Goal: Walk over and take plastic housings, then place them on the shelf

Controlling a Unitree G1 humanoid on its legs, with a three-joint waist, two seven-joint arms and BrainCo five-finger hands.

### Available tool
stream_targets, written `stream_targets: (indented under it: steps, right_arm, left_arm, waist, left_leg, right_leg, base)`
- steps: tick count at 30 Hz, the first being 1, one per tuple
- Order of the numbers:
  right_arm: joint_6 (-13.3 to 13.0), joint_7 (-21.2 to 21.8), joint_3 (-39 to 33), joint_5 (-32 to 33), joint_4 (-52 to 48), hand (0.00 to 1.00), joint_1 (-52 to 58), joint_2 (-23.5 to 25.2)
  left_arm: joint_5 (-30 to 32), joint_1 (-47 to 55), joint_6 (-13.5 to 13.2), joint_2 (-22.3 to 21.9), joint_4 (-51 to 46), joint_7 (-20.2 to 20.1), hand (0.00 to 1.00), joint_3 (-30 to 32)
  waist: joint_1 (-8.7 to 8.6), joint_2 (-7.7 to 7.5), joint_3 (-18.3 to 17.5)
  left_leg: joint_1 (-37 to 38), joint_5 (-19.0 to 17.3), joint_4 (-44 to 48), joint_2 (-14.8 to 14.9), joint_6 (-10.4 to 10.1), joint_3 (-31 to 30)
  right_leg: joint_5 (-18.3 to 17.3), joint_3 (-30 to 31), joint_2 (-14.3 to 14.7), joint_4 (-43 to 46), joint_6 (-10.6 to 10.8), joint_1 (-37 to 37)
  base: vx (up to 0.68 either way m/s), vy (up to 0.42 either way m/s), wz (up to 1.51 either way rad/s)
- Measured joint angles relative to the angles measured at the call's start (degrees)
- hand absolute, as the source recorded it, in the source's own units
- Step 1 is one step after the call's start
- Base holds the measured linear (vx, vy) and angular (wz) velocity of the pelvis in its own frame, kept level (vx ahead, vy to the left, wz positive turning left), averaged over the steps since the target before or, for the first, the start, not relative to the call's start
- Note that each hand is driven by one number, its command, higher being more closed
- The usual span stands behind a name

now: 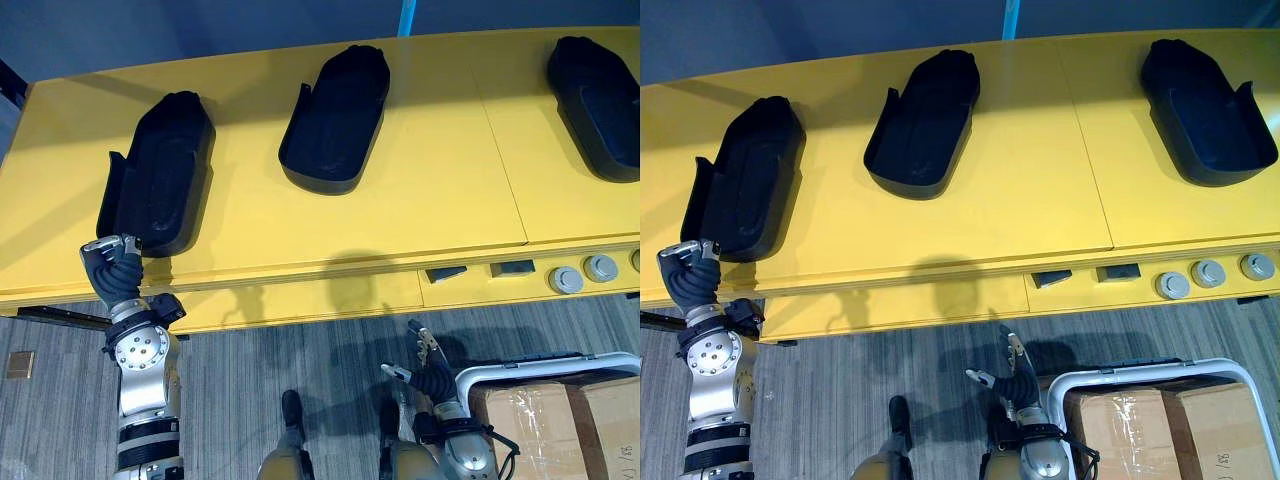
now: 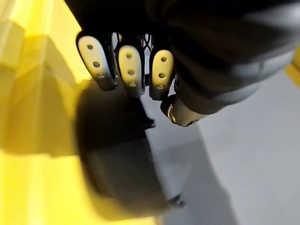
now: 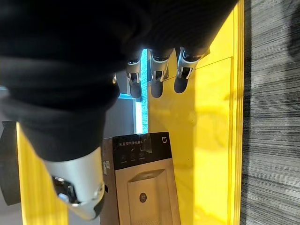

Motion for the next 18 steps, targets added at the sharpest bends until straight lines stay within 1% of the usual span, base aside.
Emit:
stream_targets:
  steps: [4, 6, 12, 18]
  right_arm:
    - [0.0, -0.02, 0.62, 0.03, 0.0, 0.0, -0.65, -0.1]
    - [-0.01, -0.04, 1.39, 0.08, 0.0, 0.0, -0.64, -0.14]
    - [-0.01, -0.05, 2.15, 2.02, 0.0, 0.0, -1.12, -0.12]
    - [-0.02, -0.11, 2.58, 2.23, 0.0, 0.0, -1.54, -0.15]
  left_arm:
    - [-1.41, -3.54, -0.34, 1.6, 3.44, 0.0, 1.0, -1.49]
    - [-2.16, -4.94, -0.61, 3.13, 5.02, 0.02, 1.0, -2.43]
    - [-3.36, -9.73, -1.66, 7.07, 9.15, 0.34, 1.0, -3.23]
    - [-5.59, -14.98, -2.02, 9.55, 13.87, 0.51, 1.0, -3.32]
  waist:
    - [-0.07, -0.11, 0.19]
    - [-0.14, -0.14, 0.21]
    - [-0.05, -1.02, 0.81]
    - [-0.94, -1.77, 1.44]
  left_leg:
    - [-0.16, 0.0, 0.0, -0.02, 0.0, 0.06]
    - [-0.45, 0.0, 0.0, -0.02, 0.01, 0.14]
    - [-1.44, -0.01, 0.01, -0.05, 0.02, 1.48]
    - [-1.47, 0.0, 0.01, -0.03, 0.02, 1.66]
  right_leg:
    - [0.18, 0.21, -0.03, 0.0, 0.06, -0.26]
    - [0.22, 0.35, -0.03, 0.06, 0.07, -0.7]
    - [0.87, 1.59, -0.04, 0.05, 0.31, -2.35]
    - [1.01, 1.94, 0.0, -0.01, 0.26, -2.61]
  base:
    - [-0.01, -0.001, -0.03]
    - [-0.03, 0.002, -0.04]
    - [-0.02, 0.008, -0.09]
    - [-0.01, 0.003, -0.03]
